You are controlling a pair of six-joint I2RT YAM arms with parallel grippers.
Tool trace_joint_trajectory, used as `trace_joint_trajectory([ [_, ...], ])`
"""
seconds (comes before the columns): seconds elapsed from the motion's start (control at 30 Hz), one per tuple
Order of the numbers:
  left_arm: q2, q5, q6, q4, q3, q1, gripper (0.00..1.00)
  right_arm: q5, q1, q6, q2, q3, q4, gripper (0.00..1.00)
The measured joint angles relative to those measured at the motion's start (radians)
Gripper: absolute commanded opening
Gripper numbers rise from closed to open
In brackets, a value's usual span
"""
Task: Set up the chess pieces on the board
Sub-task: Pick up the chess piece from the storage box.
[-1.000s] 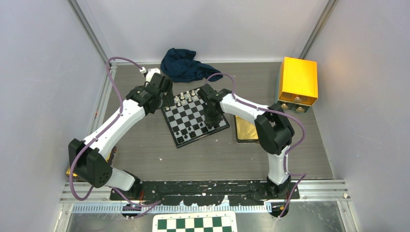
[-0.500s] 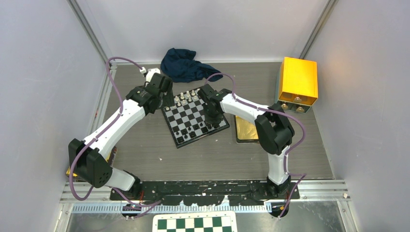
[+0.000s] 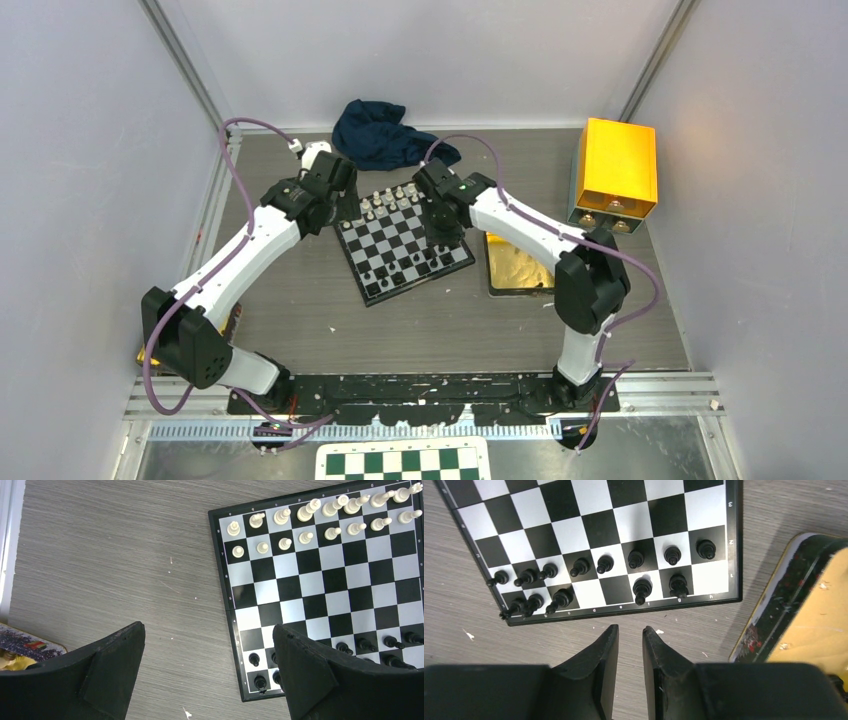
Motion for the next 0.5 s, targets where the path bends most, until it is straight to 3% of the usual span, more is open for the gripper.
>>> trace_joint_trajectory([
  [0.33, -0.028, -0.002, -0.023, -0.007, -0.001, -0.008, 1.0, 0.092, -0.015, -0.011, -0.148, -0.008, -0.041, 0.3],
  [0.5, -0.045, -0.009, -0.032, -0.011, -0.006, -0.024, 0.99, 0.13, -0.094, -0.011, -0.243, -0.092, -0.041, 0.31],
])
